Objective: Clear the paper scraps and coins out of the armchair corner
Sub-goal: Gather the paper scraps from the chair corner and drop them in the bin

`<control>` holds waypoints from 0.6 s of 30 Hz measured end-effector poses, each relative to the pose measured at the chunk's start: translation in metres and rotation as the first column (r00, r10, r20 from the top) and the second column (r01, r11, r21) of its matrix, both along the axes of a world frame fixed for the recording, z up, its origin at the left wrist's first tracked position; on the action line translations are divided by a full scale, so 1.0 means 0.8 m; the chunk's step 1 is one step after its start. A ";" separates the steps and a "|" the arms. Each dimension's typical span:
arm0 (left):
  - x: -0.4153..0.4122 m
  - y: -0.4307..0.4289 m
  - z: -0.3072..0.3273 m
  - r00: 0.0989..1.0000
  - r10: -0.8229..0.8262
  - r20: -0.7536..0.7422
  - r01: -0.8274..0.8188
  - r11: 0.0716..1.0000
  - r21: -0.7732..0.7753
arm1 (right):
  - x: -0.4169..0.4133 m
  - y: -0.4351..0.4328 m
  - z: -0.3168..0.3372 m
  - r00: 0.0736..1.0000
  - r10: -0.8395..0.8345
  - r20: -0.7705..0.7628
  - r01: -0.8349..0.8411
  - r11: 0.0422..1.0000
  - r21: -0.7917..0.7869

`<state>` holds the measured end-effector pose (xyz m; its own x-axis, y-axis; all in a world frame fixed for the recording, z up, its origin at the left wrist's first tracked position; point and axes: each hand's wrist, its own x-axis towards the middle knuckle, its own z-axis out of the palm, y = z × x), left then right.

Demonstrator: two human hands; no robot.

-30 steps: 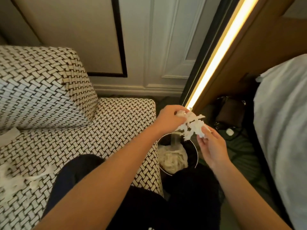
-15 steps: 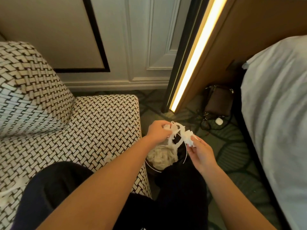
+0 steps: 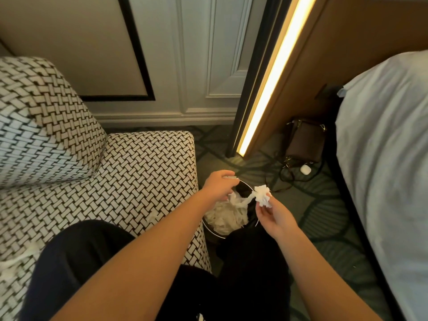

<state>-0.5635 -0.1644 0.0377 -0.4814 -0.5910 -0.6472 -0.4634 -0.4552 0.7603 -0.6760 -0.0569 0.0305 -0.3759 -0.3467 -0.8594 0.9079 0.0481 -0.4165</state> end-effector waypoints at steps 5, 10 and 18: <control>0.012 0.004 0.004 0.999 0.024 0.021 -0.024 1.000 -0.007 | 0.009 -0.008 0.008 0.998 0.067 0.016 -0.066 0.997 -0.041; 0.030 0.006 0.012 0.998 0.058 0.026 -0.057 0.998 -0.024 | 0.022 -0.012 0.021 0.971 0.232 -0.059 -0.233 0.972 -0.022; 0.070 0.005 0.040 1.000 0.024 0.000 -0.024 0.998 -0.059 | 0.037 -0.017 0.038 0.932 0.339 -0.130 -0.349 0.935 -0.061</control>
<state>-0.5072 -0.1600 0.0694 -0.4666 -0.6392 -0.6113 -0.4534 -0.4206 0.7858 -0.6464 -0.0702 0.0606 -0.3155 -0.5397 -0.7805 0.7873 0.3103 -0.5327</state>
